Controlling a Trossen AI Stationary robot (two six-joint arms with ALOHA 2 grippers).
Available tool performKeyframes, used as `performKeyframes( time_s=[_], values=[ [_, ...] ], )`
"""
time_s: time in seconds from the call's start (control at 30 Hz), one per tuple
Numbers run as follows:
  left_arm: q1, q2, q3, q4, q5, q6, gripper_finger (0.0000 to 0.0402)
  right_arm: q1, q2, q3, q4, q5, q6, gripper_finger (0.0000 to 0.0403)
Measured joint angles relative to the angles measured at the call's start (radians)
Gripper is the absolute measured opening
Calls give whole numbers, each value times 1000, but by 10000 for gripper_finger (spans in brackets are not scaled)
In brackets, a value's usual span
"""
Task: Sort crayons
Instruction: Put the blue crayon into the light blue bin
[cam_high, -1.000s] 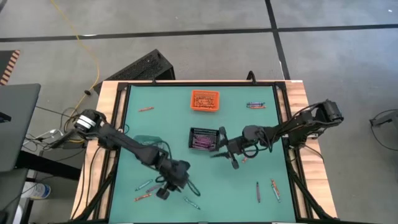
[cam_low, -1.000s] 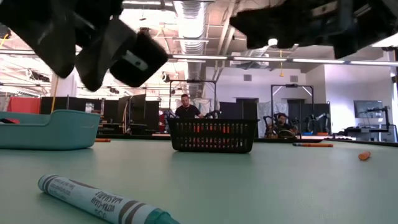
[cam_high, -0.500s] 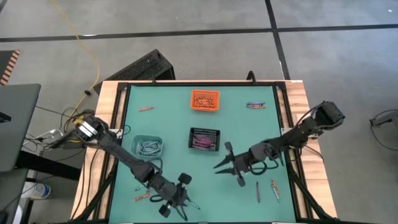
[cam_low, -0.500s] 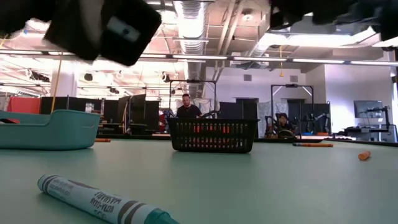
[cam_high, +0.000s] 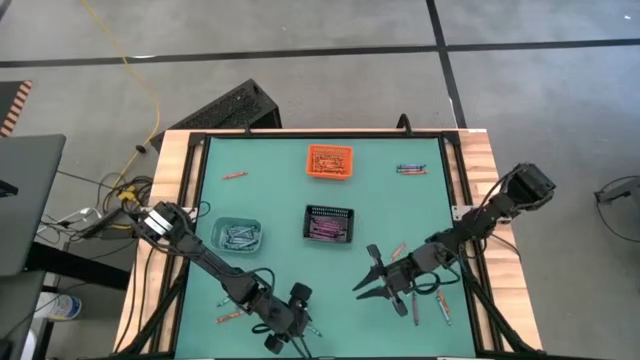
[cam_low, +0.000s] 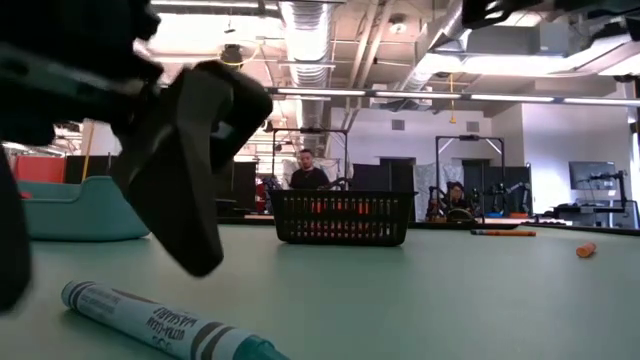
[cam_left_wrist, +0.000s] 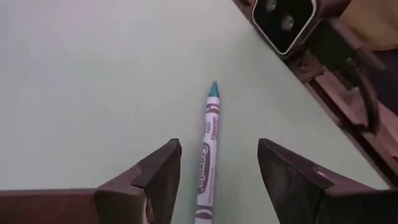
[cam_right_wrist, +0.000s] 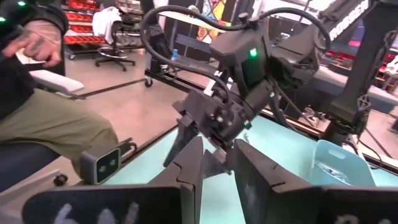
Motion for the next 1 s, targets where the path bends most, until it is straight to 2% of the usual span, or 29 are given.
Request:
performKeyframes(
  time_s=[0.23,0.37,0.6,0.9,1.0],
  values=[
    [1,5,1,-79,-55,4,179,41,0,0,-17,28,0,91],
    [1,4,2,-117,-57,-8,152,59,0,0,-22,72,0,91],
    [1,4,2,-225,-36,-41,112,63,0,0,-20,74,-1,91],
    [1,-2,2,-218,-36,-20,14,62,0,0,-17,74,-2,91],
    [2,-23,1,-218,-46,-17,10,62,0,0,-17,74,-2,91]
  ],
)
